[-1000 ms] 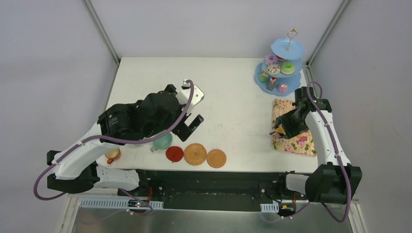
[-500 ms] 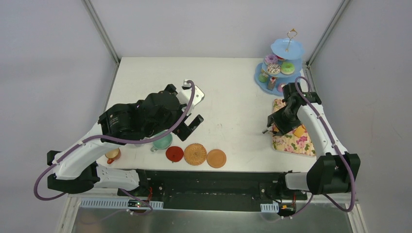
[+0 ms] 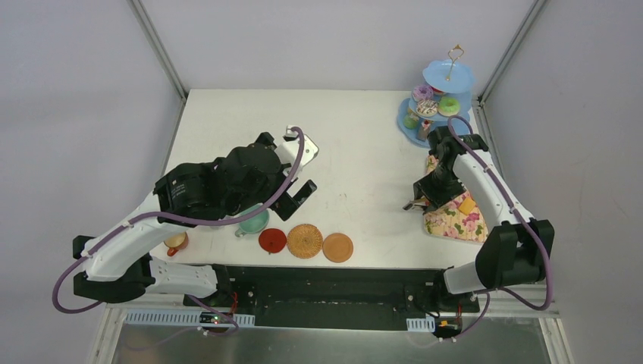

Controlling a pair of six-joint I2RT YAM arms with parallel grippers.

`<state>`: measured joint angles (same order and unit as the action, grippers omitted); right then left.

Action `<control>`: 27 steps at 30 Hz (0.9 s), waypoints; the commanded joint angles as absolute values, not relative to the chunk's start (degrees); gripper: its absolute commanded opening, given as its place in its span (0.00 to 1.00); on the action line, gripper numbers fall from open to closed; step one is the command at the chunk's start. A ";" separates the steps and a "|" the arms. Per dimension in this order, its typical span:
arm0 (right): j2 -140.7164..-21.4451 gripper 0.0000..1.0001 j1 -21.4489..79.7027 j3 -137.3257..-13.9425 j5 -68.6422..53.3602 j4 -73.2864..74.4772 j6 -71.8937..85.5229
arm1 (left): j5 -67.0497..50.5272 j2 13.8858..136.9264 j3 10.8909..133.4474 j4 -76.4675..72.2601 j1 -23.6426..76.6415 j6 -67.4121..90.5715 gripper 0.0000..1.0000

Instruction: Serve the afternoon tea

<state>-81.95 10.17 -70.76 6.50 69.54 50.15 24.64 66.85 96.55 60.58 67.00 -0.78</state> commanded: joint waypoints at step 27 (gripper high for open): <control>-74.69 0.31 9.42 -88.91 14.66 69.73 36.15 | 25.74 66.57 97.42 59.59 66.62 -1.96 1.00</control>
<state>-76.44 10.07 -78.87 10.90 71.53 44.75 25.96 66.22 96.16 60.51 67.00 -1.10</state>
